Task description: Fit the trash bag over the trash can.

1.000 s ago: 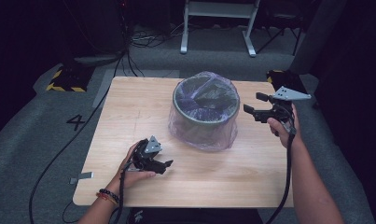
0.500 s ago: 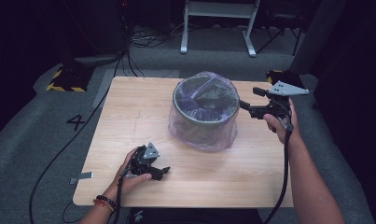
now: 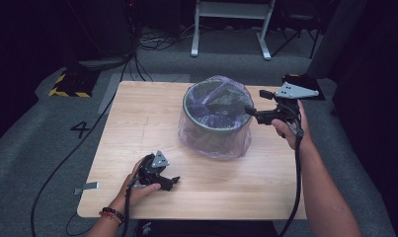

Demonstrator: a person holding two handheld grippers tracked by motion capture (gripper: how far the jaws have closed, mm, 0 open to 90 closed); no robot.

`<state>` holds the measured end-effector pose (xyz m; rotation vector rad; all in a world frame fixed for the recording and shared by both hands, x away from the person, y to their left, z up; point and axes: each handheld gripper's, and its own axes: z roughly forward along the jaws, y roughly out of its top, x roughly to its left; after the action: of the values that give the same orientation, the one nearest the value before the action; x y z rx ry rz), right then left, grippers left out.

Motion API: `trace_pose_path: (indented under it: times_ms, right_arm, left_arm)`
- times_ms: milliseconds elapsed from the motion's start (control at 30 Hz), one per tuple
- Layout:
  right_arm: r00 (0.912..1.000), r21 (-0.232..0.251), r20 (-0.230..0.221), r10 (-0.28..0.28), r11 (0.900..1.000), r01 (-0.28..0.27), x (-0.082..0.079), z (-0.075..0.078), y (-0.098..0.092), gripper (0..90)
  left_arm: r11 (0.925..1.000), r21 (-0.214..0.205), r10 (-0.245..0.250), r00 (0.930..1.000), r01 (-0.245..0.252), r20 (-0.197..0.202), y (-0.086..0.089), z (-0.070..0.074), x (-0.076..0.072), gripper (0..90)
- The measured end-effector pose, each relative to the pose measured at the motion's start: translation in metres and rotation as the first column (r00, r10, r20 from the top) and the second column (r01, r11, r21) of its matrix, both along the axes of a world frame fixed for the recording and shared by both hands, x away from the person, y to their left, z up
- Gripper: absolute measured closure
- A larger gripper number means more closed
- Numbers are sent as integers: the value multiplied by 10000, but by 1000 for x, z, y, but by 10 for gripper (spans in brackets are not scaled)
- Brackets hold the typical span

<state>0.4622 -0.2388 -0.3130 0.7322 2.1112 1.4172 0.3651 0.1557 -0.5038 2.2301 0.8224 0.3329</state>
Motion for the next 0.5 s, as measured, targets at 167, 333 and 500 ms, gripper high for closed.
trace_pose_path:
  times_ms: [167,333,500]
  right_arm:
    - [9999,-131,-109,61,9999,-62,1,1,8,175]
    - [9998,-226,-140,129,9997,-133,2,2,15,175]
    - [9993,-330,-67,370,9988,-372,2,5,25,175]
  left_arm:
    - [10000,-10,24,10000,-24,-11,0,0,0,139]
    - [10000,-11,22,10000,-22,-7,0,0,0,139]
    - [10000,-7,24,10000,-24,-4,0,0,0,139]
